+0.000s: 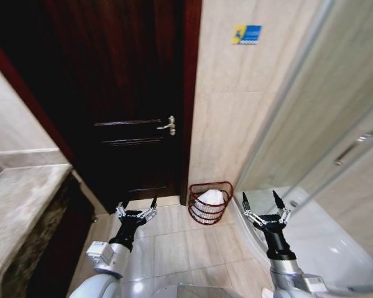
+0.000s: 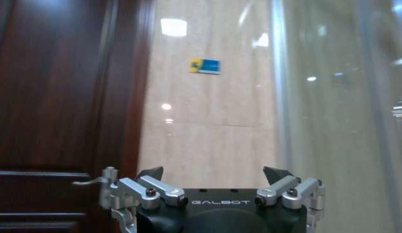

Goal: Discard the used towel into the hamper.

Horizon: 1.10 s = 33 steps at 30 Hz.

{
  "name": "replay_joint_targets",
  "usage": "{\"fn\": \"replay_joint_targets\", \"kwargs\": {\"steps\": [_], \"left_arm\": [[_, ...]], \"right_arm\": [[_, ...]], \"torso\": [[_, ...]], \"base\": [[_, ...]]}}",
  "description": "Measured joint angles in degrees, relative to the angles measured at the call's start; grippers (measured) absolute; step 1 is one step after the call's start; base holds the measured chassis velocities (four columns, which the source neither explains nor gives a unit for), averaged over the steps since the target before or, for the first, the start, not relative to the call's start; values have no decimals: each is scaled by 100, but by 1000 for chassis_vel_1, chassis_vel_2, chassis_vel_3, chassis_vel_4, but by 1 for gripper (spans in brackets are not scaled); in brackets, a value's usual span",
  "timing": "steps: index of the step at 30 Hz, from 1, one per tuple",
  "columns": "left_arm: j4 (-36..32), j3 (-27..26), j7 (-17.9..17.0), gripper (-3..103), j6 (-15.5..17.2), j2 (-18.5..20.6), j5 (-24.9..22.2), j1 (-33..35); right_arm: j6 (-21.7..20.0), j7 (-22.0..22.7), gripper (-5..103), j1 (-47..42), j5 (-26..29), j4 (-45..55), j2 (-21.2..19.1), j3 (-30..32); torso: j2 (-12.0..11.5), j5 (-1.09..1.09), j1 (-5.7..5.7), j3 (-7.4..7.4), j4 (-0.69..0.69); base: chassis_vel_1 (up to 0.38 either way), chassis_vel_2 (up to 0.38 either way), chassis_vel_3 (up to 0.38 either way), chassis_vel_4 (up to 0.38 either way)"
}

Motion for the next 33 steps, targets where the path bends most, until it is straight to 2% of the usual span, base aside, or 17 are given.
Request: {"fn": "replay_joint_targets", "kwargs": {"steps": [18, 33], "left_arm": [[0, 0, 0, 100, 0, 0, 0, 0], [0, 0, 0, 100, 0, 0, 0, 0]], "right_arm": [[-192, 96, 100, 35, 180, 117, 0, 50], [-192, -11, 100, 43, 225, 63, 0, 9]], "torso": [[0, 0, -1, 0, 1], [0, 0, 0, 0, 0]], "base": [[-126, -121, -118, -132], [-133, -125, -123, -124]]}}
